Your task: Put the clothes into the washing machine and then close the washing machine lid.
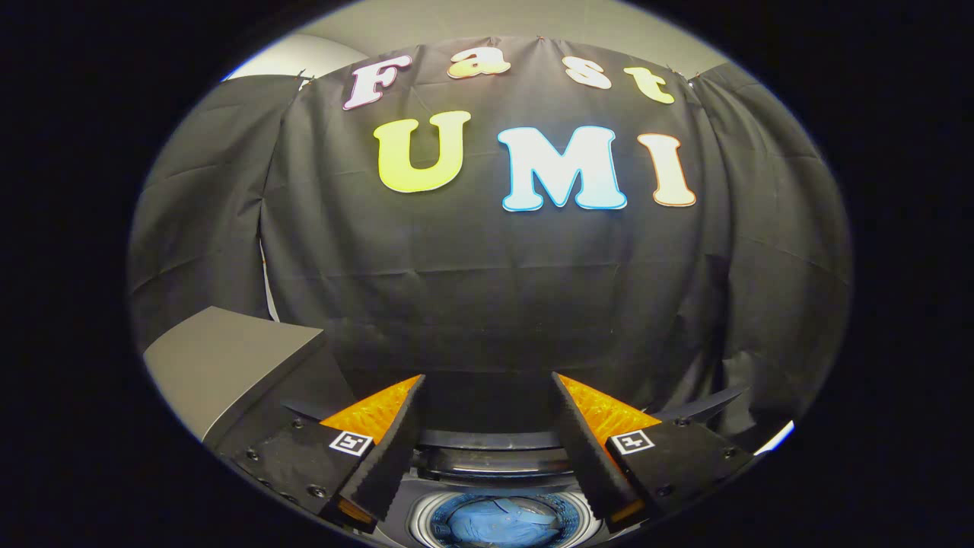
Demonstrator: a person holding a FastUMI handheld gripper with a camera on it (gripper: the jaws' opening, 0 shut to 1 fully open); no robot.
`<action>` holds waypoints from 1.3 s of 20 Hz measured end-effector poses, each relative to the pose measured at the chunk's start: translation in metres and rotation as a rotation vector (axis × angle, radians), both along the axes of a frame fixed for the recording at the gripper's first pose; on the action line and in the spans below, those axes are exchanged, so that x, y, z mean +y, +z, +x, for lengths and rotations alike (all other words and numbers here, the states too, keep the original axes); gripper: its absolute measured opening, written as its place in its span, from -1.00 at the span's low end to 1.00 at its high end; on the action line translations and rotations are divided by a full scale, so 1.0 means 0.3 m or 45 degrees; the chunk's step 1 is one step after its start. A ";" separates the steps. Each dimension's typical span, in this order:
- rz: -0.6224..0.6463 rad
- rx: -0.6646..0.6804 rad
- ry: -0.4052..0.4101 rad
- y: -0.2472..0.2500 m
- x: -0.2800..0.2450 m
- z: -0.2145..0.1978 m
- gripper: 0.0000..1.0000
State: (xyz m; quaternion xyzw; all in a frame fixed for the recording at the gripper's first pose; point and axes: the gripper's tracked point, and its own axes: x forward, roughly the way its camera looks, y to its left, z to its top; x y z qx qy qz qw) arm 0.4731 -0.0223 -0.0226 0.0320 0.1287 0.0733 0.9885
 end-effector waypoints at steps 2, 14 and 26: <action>0.001 -0.018 -0.007 0.001 -0.002 -0.016 0.96; 0.005 -0.081 0.015 -0.049 -0.001 -0.152 0.96; 0.014 -0.064 0.030 -0.134 -0.004 -0.275 0.96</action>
